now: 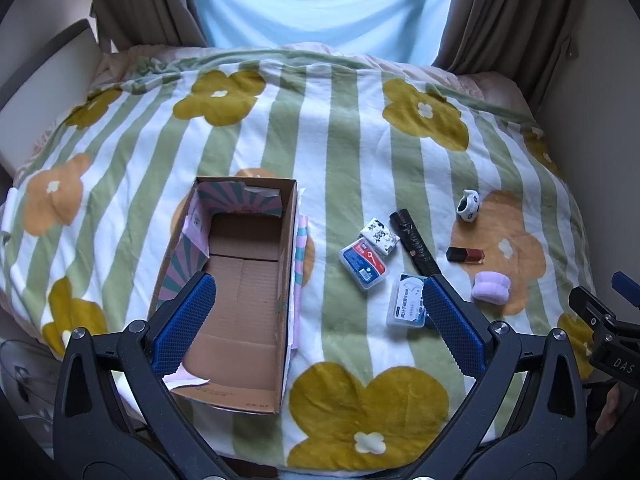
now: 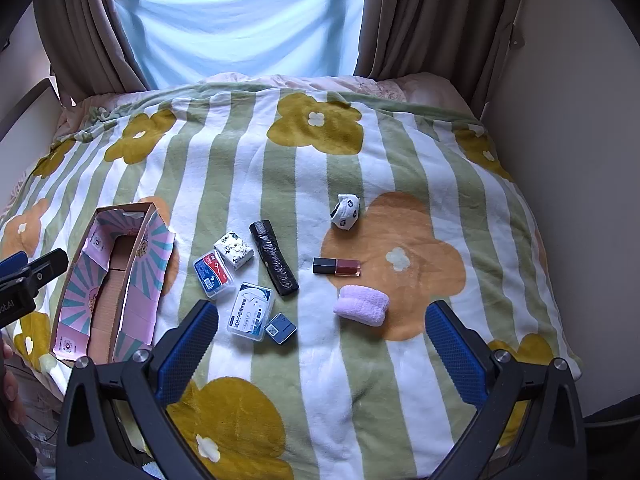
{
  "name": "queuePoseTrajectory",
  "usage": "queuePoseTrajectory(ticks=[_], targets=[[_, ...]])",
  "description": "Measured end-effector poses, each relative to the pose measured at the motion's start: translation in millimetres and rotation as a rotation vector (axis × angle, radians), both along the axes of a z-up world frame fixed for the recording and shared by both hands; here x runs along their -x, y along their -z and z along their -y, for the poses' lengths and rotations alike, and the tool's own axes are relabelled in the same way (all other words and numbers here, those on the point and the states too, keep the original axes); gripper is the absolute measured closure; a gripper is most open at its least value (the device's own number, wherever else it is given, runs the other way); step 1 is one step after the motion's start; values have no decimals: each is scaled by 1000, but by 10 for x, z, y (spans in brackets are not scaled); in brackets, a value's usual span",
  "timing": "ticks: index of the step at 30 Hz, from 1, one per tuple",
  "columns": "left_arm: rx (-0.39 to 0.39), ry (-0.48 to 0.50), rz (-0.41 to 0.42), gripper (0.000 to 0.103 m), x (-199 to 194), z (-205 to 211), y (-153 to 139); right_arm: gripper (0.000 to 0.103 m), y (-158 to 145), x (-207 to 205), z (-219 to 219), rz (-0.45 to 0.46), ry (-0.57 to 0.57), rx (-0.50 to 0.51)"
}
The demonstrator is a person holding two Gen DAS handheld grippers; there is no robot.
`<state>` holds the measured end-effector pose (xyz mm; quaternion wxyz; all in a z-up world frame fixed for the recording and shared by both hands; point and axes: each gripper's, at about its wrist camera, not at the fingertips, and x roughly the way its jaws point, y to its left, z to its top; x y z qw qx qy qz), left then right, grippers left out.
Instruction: Organize objects
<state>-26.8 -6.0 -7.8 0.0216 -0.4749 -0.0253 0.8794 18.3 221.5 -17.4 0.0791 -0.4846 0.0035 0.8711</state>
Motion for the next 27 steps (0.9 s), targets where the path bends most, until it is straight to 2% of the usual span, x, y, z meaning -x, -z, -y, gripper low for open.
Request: queuePoseTrajectory(ticks=[27], targets=[[-18,16,12,1,79,-57,-53,0,-103,-16,-41,-12,13,7]])
